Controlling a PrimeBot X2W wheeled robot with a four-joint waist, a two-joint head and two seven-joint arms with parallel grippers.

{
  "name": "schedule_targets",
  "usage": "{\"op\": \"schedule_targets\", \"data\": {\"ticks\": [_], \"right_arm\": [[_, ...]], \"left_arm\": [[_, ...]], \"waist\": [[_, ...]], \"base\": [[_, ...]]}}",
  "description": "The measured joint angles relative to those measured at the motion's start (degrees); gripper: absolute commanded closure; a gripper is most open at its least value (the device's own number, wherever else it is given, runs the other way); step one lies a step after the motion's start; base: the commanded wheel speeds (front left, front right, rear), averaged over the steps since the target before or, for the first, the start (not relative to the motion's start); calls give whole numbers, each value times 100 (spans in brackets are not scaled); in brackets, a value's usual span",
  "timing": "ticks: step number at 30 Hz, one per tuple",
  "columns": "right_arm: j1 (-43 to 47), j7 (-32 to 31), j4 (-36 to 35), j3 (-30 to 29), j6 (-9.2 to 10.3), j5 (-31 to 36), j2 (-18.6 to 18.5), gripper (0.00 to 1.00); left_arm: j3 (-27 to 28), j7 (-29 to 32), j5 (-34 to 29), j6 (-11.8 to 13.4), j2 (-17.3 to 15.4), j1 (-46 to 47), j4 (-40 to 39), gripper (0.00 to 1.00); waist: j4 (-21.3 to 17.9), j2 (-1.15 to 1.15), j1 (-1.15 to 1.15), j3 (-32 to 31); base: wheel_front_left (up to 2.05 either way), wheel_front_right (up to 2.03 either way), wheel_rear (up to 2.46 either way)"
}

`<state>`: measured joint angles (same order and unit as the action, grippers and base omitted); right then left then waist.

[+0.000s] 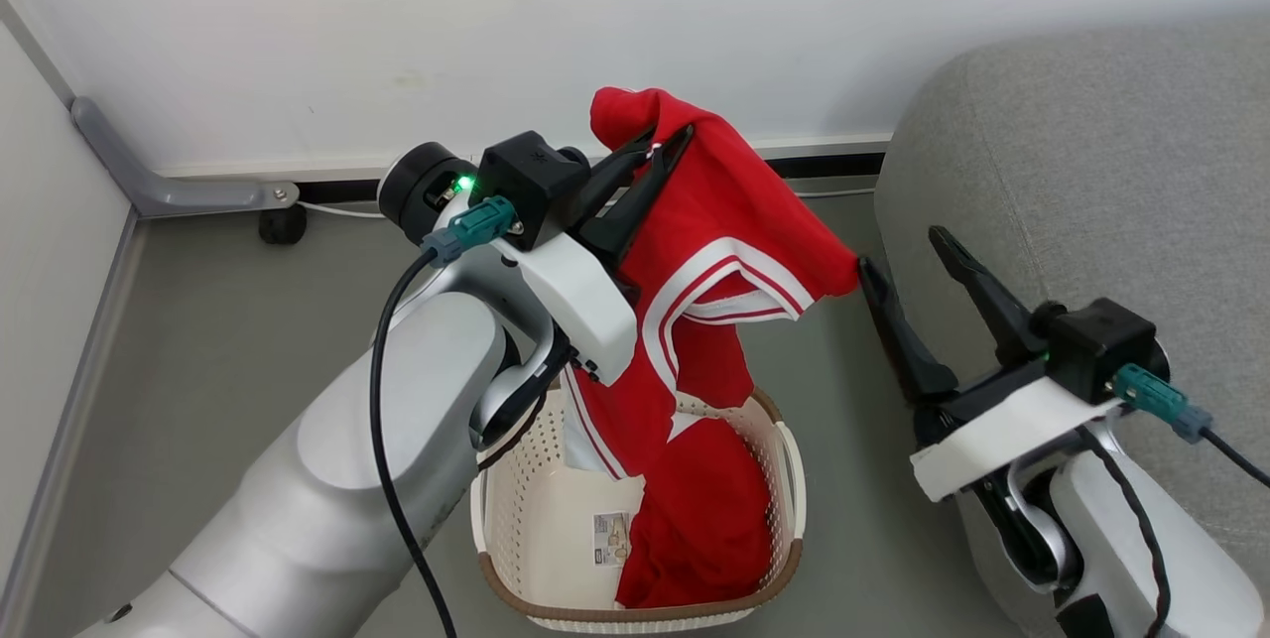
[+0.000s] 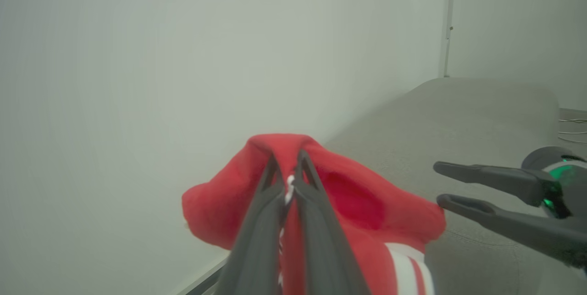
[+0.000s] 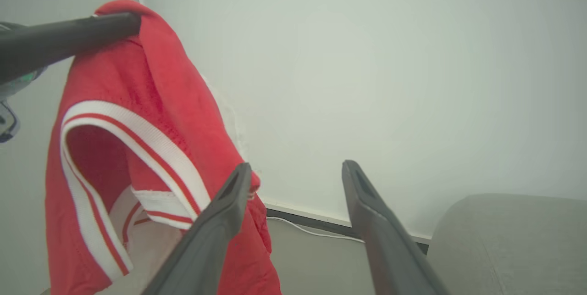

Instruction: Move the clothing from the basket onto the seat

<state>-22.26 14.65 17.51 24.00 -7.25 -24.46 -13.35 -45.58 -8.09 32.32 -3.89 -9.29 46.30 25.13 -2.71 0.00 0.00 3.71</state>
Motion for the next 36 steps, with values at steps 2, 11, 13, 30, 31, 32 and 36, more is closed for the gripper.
{"op": "schedule_targets", "data": {"ticks": [2, 11, 13, 30, 31, 32, 36], "right_arm": [[-215, 0, -7, 305, 0, -87, -99, 0], [-1130, 0, 514, 1784, 0, -766, -369, 0], [-1358, 0, 747, 2040, -1, -854, -396, 0], [-2662, -49, 1985, 3734, -1, -1960, -86, 100], [-2683, -48, 2003, 3757, 0, -2011, -87, 100], [-2700, -47, 2015, 3776, -1, -2049, -88, 100], [-2747, -43, 1995, 3743, -1, -2117, -99, 100]], "left_arm": [[-14, 0, 0, 1, 5, 0, -3, 100], [-89, -2, 7, 1, 62, 0, -4, 100], [-113, -8, 7, 1, 88, 1, -4, 100], [-250, -108, 8, 0, 222, 42, 60, 100], [-253, -110, 9, 0, 222, 43, 75, 100], [-253, -140, 9, 0, 220, 43, 90, 100], [-257, -249, 16, 0, 221, 43, 135, 62]], "waist": [[9, 0, 0, 10], [69, 0, 0, 58], [96, 0, 0, 73], [268, 0, 0, 206], [267, 0, 0, 203], [263, 0, 0, 200], [237, 0, 0, 186]], "base": [[0, 0, 0], [0, 0, 0], [0, 0, 0], [0, 0, 0], [0, 0, 0], [0, 0, 0], [0, 0, 0]]}}
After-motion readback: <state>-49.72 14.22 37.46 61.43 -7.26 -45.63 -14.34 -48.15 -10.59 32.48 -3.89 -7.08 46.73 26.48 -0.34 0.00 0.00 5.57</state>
